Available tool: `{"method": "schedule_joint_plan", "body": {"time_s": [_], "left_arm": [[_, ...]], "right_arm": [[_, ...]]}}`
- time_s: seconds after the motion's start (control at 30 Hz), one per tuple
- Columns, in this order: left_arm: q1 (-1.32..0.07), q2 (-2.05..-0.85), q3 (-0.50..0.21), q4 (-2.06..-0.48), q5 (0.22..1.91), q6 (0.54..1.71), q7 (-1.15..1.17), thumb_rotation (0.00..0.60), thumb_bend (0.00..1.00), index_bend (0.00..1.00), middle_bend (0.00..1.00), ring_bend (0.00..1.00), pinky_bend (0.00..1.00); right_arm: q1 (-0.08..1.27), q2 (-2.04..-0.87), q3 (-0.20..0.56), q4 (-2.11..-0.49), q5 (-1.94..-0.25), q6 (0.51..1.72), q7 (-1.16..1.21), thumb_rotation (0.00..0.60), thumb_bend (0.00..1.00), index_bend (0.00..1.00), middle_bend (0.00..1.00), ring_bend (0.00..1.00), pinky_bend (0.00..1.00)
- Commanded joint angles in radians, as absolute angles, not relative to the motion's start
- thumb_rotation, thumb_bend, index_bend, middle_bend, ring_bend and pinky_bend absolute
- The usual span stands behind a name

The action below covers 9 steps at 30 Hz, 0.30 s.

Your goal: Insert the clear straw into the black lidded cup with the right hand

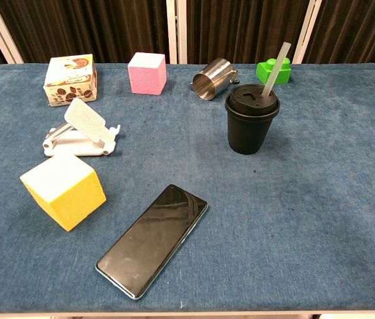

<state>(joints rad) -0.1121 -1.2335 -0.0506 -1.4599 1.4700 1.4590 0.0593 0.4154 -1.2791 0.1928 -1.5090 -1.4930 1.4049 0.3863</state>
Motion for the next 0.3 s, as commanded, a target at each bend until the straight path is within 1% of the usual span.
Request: {"method": "schedule_joint_plan", "body": {"time_s": [0.03,0.17,0.3], "left_arm": [[-0.111,-1.234,-0.050,-1.458,1.468,1.459,0.057,0.600,0.06,0.15,0.17,0.07,0.00],[-0.109,-1.239,-0.050,-1.452,1.466,1.459,0.052,0.600,0.06,0.15,0.17,0.07,0.00],[-0.109,-1.244,-0.051,-1.446,1.466,1.461,0.048,0.600,0.06,0.15,0.17,0.07,0.00]], "right_arm": [[0.321,-1.221,0.119,-1.520,-1.504,1.463,0.206,0.600,0.50,0.17,0.19,0.02,0.13],[0.255,-1.211,0.075,-1.548,-1.486,1.490,0.117,0.600,0.50,0.13,0.17,0.00,0.04],[0.218,-1.202,0.049,-1.582,-1.477,1.493,0.108,0.600,0.50,0.10,0.15,0.00,0.01]]}}
